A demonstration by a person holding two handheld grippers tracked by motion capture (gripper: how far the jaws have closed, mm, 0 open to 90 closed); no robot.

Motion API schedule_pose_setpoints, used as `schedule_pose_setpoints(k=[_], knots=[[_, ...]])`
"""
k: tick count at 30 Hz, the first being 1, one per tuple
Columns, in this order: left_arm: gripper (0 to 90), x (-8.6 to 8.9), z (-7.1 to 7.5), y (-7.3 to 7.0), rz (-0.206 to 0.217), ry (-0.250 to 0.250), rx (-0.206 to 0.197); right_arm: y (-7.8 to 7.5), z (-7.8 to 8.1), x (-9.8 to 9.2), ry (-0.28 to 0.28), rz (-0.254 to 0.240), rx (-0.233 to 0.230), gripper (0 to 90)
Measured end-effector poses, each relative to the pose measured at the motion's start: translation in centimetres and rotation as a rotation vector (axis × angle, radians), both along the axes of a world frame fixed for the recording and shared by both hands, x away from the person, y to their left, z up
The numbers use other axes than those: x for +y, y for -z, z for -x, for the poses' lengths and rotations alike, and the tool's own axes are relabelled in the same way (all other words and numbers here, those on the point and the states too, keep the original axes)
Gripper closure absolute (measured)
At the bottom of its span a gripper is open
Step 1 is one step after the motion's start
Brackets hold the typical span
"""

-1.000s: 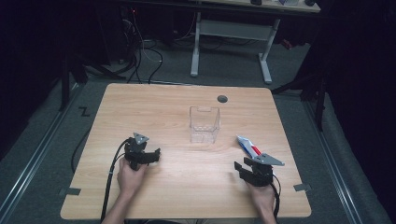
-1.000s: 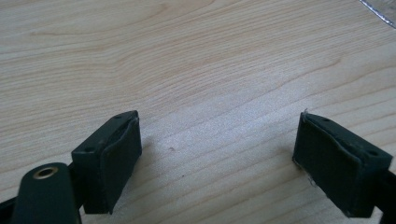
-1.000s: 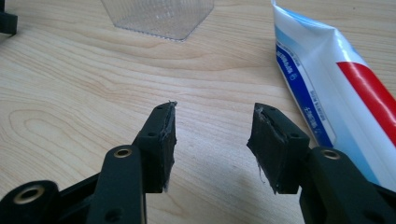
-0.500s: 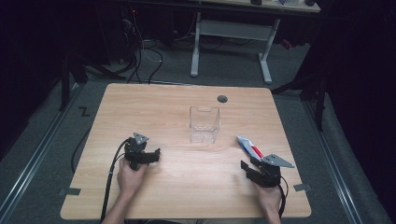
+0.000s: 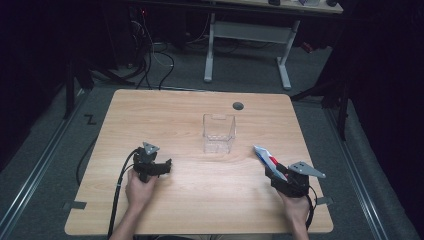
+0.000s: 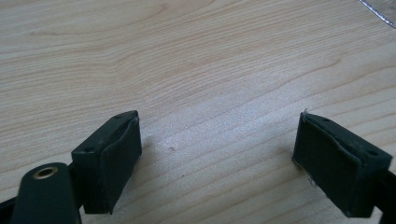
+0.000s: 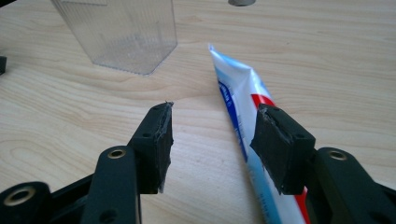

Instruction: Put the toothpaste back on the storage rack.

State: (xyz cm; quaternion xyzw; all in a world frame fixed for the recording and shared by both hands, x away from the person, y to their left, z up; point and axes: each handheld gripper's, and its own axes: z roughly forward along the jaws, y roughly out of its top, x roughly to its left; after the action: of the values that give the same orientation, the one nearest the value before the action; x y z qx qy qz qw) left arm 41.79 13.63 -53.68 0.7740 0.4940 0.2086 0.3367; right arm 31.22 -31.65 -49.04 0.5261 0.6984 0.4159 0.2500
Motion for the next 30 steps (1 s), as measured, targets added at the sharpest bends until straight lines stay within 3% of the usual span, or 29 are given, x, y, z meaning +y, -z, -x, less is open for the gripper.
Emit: schedule_pose_setpoints(k=[6, 21, 30], knots=[[15.5, 0.0, 0.0, 0.0, 0.001, 0.0, 0.0, -0.8, -0.5, -0.6, 0.012, 0.014, -0.003, 47.7], [15.5, 0.0, 0.0, 0.0, 0.0, 0.0, 0.0, -2.8, -3.4, -1.4, 0.026, 0.107, 0.056, 48.3], [15.5, 0.0, 0.0, 0.0, -0.001, 0.0, 0.0, -3.0, -5.2, -1.4, 0.009, 0.15, 0.103, 47.5]])
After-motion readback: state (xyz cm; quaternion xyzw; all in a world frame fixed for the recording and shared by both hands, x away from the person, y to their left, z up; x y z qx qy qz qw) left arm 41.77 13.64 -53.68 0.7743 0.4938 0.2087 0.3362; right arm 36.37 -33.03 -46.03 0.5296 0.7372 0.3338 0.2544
